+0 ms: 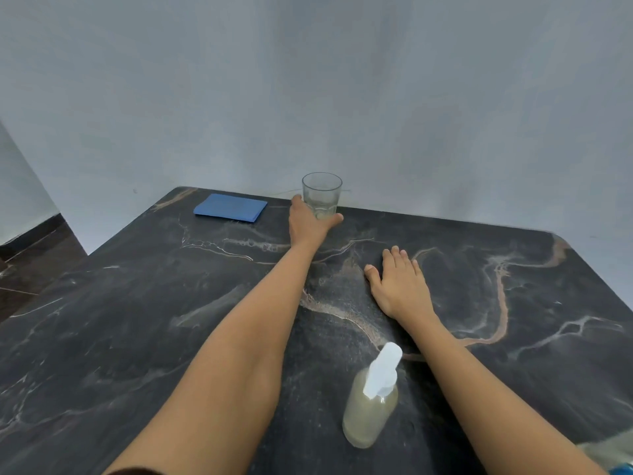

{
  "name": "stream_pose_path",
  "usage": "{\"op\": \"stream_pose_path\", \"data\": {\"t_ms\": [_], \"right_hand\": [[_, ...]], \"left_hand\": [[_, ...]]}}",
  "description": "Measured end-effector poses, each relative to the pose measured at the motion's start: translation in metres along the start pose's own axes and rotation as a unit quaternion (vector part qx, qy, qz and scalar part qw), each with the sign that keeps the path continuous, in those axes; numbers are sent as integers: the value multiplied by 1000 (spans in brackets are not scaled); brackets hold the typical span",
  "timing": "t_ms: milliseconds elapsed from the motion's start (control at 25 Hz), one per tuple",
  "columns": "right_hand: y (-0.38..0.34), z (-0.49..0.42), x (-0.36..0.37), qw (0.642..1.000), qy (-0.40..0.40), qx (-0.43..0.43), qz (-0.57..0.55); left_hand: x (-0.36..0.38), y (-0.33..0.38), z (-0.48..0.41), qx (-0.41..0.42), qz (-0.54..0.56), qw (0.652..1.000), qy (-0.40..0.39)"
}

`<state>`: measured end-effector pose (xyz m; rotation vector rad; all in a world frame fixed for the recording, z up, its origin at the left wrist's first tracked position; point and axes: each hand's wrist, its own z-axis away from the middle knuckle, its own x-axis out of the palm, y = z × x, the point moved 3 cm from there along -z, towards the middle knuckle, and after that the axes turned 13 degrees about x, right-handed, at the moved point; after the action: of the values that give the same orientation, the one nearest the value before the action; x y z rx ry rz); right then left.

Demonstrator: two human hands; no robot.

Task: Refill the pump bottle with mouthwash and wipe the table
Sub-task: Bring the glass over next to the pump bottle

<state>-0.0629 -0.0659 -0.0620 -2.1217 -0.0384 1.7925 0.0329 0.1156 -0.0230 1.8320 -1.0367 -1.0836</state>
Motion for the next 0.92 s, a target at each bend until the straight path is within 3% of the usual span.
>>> {"op": "stream_pose_path", "data": {"t_ms": [240, 480, 760, 920], "right_hand": [[0, -2, 2, 1000, 14, -5, 5], [0, 2, -3, 1000, -8, -5, -4], [2, 44, -33, 978, -88, 9, -190], [7, 103, -47, 942, -76, 69, -320]], "left_hand": [[17, -5, -29, -14, 42, 999, 21], [-5, 5, 10, -12, 59, 996, 72], [-75, 30, 110, 6, 49, 999, 6], [-107, 44, 181, -6, 65, 998, 0]]}}
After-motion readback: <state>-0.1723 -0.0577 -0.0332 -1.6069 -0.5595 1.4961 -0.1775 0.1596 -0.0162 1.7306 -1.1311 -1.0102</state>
